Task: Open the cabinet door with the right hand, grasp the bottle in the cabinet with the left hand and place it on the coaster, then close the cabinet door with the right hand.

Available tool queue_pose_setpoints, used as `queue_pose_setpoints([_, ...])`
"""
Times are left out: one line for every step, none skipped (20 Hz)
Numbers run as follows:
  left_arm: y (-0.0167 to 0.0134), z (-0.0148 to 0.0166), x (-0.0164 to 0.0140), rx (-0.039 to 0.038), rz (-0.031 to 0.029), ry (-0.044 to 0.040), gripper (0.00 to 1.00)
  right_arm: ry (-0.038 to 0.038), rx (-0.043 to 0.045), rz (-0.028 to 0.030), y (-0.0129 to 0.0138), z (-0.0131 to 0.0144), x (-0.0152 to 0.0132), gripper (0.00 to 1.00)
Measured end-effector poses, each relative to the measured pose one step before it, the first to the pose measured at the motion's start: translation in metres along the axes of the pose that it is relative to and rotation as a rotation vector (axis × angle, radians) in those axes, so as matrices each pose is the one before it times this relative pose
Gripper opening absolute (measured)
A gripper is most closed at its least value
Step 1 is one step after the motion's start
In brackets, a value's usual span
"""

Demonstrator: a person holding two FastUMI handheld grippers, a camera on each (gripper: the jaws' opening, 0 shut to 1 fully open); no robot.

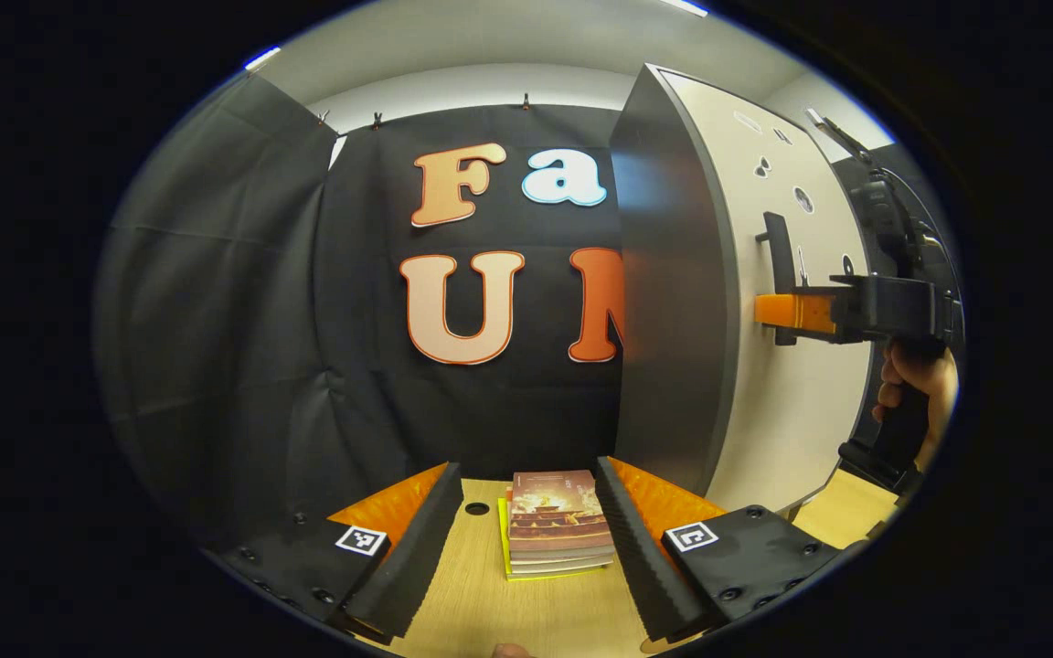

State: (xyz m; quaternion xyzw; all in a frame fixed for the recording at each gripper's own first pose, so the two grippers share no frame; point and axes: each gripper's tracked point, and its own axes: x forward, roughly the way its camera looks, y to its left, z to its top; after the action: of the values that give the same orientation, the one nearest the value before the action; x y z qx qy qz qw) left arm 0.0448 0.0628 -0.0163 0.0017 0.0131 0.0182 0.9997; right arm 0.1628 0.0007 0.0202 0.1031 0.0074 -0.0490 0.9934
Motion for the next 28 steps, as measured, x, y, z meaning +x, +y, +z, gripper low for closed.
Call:
queue_pose_setpoints([0.00297, -0.00066, 0.00289, -0.00076, -0.01085, 0.00448, 0.95, -0.00475, -0.00719, -0.00892, -0.00069, -0.00022, -0.00067, 0.19])
queue_pose_setpoints([0.00139, -0.00171, 0.00396, -0.00075, -0.01548, 0.00479, 0.95, -0.00432, -0.00264, -0.00512, -0.00076, 0.00029, -0.00185, 0.19])
queue_pose_setpoints([0.00149, 0.00005, 0.00357, 0.00296, -0.01036, 0.00211, 0.95, 0.00224, 0.00509, -0.00606, -0.00059, 0.00109, -0.00398, 0.17])
queue_pose_setpoints([0.0029, 0.00071, 0.00297, 0.00477, -0.00316, -0.00004, 0.95, 0.0026, 0.00082, -0.00383, 0.00005, 0.00144, -0.00368, 0.14])
queue_pose_setpoints([0.00268, 0.00168, 0.00199, 0.00464, 0.00381, -0.0031, 0.95, 0.00451, -0.00056, -0.00337, -0.00071, 0.00105, -0.00532, 0.14])
queue_pose_setpoints([0.00135, 0.00258, -0.0006, 0.0028, 0.00474, -0.00734, 0.94, -0.00222, -0.00158, -0.00194, -0.00101, 0.0027, -0.00494, 0.14])
queue_pose_setpoints([-0.00195, 0.00313, 0.00017, 0.00209, -0.0023, -0.00687, 0.95, -0.00492, -0.00282, -0.00258, -0.00129, 0.0024, -0.00584, 0.14])
queue_pose_setpoints([-0.0045, 0.00207, -0.00194, 0.00177, -0.006, -0.00529, 0.95, -0.00503, -0.00189, -0.00326, -0.00152, 0.00291, -0.00635, 0.17])
queue_pose_setpoints([-0.00553, 0.0037, -0.00197, 0.00057, -0.00798, -0.00382, 0.95, -0.00646, -0.00756, 0.00341, -0.00196, 0.00258, -0.00587, 0.14])
queue_pose_setpoints([-0.00754, 0.00353, -0.00307, -0.00368, -0.01005, -0.00515, 0.96, -0.00438, -0.00341, 0.0074, -0.00199, 0.00139, -0.00767, 0.14])
queue_pose_setpoints([-0.00979, 0.00079, -0.00953, -0.00689, -0.00621, -0.00628, 0.95, 0.00223, 0.00115, 0.00819, -0.00142, -0.00019, -0.00565, 0.17])
queue_pose_setpoints([-0.00847, 0.00127, -0.00918, -0.00888, -0.00277, -0.00671, 0.96, -0.00099, 0.00085, 0.01086, -0.00248, -0.00051, -0.00481, 0.17])
queue_pose_setpoints([-0.00844, 0.00211, -0.00711, -0.00984, -0.00232, -0.00549, 0.96, -0.00068, -0.00102, 0.01189, -0.00193, 0.00005, -0.00534, 0.17])
queue_pose_setpoints([-0.00733, 0.00171, -0.00476, -0.00997, 0.00264, -0.0031, 0.96, 0.00024, -0.00104, 0.01361, -0.00267, 0.0005, -0.00555, 0.17])
queue_pose_setpoints([-0.00812, 0.00102, -0.00774, -0.00861, 0.00559, -0.00043, 0.95, 0.0021, -0.00101, 0.01469, -0.00259, 0.00022, -0.00529, 0.17])
queue_pose_setpoints([-0.00723, 0.00082, -0.00855, -0.00828, 0.00755, -0.00267, 0.95, 0.00055, -0.00092, 0.01742, -0.00244, 0.00115, -0.00789, 0.17])
queue_pose_setpoints([-0.00771, 0.00275, -0.0101, -0.00746, 0.00885, -0.00462, 0.95, 0.00024, -0.00016, 0.01784, -0.00318, 0.00065, -0.00688, 0.14])
queue_pose_setpoints([-0.00785, -0.00008, -0.01086, -0.00463, 0.01108, -0.00145, 0.95, -0.0002, 0.00242, 0.01654, -0.00473, 0.00092, -0.00402, 0.17])
queue_pose_setpoints([-0.00736, 0.00185, -0.0101, -0.00461, 0.01352, -0.00262, 0.95, -0.00223, 0.00191, 0.01188, -0.00532, 0.00112, -0.00508, 0.17])
queue_pose_setpoints([-0.00871, 0.00012, -0.01088, -0.00299, 0.00962, 0.00004, 0.95, -0.00037, -0.00056, 0.01009, -0.00552, 0.00116, -0.00471, 0.14])
queue_pose_setpoints([-0.00871, 0.00027, -0.01095, 0.00179, 0.0101, 0.00019, 0.96, -0.00162, -0.00002, 0.00765, -0.00597, 0.00055, -0.00518, 0.17])
queue_pose_setpoints([-0.00617, 0.0013, -0.012, 0.00514, 0.01363, -0.00048, 0.95, -0.00182, 0.00223, 0.00454, -0.00431, 0.00045, -0.0042, 0.14])
queue_pose_setpoints([-0.00573, 0.00166, -0.01225, 0.00477, 0.01565, -0.00298, 0.94, -0.00063, 0.00517, 0.0015, -0.00596, 0.0003, -0.00527, 0.14])
queue_pose_setpoints([-0.00555, -0.00003, -0.01103, 0.00228, 0.0137, -0.00175, 0.94, -0.00045, 0.0059, -0.00353, -0.00698, 0.00046, -0.00444, 0.14])
queue_pose_setpoints([-0.00632, 0.0004, -0.0106, 0.00097, 0.00813, -0.001, 0.94, 0.00048, 0.00527, -0.00876, -0.00644, 0.00048, -0.00367, 0.18])
queue_pose_setpoints([-0.00662, -0.00017, -0.00801, 0.00106, 0.00498, -0.00064, 0.95, -0.00174, 0.00451, -0.01523, -0.00595, 0.00153, -0.00414, 0.16])
queue_pose_setpoints([-0.00707, 0.00134, -0.00645, 0.0018, -0.00112, -0.00122, 0.95, -0.00214, 0.00181, -0.02075, -0.00624, 0.00127, -0.00441, 0.16])
queue_pose_setpoints([-0.00761, 0.00083, -0.00552, 0.00475, -0.00509, 0.00083, 0.94, -0.00184, -0.0024, -0.02618, -0.00722, 0.00081, -0.00401, 0.16])
